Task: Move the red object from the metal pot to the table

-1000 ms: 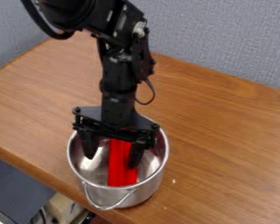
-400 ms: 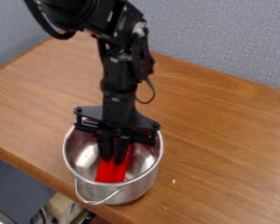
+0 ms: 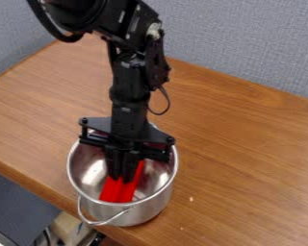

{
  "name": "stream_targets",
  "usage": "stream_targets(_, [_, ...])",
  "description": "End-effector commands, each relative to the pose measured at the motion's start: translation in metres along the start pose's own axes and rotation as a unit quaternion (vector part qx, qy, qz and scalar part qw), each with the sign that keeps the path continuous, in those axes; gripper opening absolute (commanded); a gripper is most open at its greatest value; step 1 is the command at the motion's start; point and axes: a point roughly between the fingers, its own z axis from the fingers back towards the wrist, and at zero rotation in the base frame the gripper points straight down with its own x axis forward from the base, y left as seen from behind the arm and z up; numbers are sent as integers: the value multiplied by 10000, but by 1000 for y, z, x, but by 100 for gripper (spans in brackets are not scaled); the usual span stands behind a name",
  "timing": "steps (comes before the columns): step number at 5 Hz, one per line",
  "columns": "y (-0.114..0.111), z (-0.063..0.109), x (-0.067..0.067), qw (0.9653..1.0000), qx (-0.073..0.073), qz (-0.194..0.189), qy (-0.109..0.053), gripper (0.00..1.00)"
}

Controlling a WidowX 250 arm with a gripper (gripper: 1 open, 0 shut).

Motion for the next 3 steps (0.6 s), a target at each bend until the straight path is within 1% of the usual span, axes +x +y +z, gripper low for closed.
stream_targets(1, [-11,28,5,9990,-125,-165,-387,0])
stream_targets(2, [-23,59,8,9969,-147,-331,-692,0])
stream_targets(3, [-32,88,29,9955,-77,-387,-862,0])
